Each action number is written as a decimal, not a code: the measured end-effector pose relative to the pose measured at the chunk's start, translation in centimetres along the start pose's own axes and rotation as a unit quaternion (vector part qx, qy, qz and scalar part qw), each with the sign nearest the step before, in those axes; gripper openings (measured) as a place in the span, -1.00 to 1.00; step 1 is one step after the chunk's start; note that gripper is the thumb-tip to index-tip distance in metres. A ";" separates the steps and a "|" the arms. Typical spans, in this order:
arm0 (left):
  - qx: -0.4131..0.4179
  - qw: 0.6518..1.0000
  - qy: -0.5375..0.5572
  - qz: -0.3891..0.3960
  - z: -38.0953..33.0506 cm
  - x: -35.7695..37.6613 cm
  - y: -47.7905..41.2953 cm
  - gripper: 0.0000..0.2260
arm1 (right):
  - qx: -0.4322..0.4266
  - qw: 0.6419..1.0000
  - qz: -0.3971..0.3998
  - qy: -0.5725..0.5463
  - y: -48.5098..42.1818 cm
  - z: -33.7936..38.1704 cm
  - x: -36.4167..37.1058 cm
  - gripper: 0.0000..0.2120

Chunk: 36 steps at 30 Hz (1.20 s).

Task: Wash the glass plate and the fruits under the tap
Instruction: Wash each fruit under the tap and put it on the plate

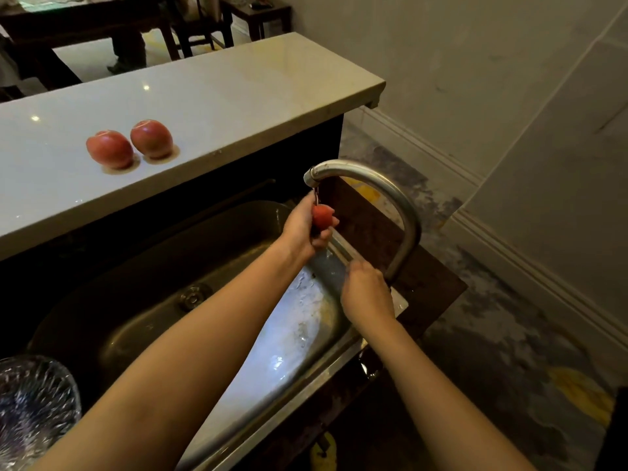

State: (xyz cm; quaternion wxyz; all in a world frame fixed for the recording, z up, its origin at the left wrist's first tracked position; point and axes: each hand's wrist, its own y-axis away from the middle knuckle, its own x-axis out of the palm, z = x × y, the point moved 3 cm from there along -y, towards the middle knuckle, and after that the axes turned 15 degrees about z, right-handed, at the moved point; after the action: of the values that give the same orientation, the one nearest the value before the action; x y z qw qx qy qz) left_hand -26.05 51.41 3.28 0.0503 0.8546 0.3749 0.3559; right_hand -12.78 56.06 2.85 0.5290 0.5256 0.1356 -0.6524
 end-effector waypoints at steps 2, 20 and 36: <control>-0.009 1.000 0.016 -0.024 0.0 -0.3 0.0 -0.58 | 0.018 1.000 -0.002 -0.011 0.0 -0.3 0.2 -0.76; -0.019 0.985 -0.168 0.027 -0.2 1.1 1.5 -0.92 | 0.020 1.000 -0.004 -0.003 -0.3 -0.6 0.0 -0.78; 0.006 0.874 -0.485 -0.020 -2.5 -1.3 7.0 -0.68 | -0.124 0.986 0.059 -0.098 -1.1 4.1 -3.2 -0.65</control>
State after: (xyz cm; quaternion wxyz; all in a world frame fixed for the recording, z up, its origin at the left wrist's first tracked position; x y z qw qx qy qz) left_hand -24.01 45.03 6.82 0.2278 0.9125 0.3223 -0.1072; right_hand -16.32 55.23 6.72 0.6382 0.3964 0.1317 -0.6467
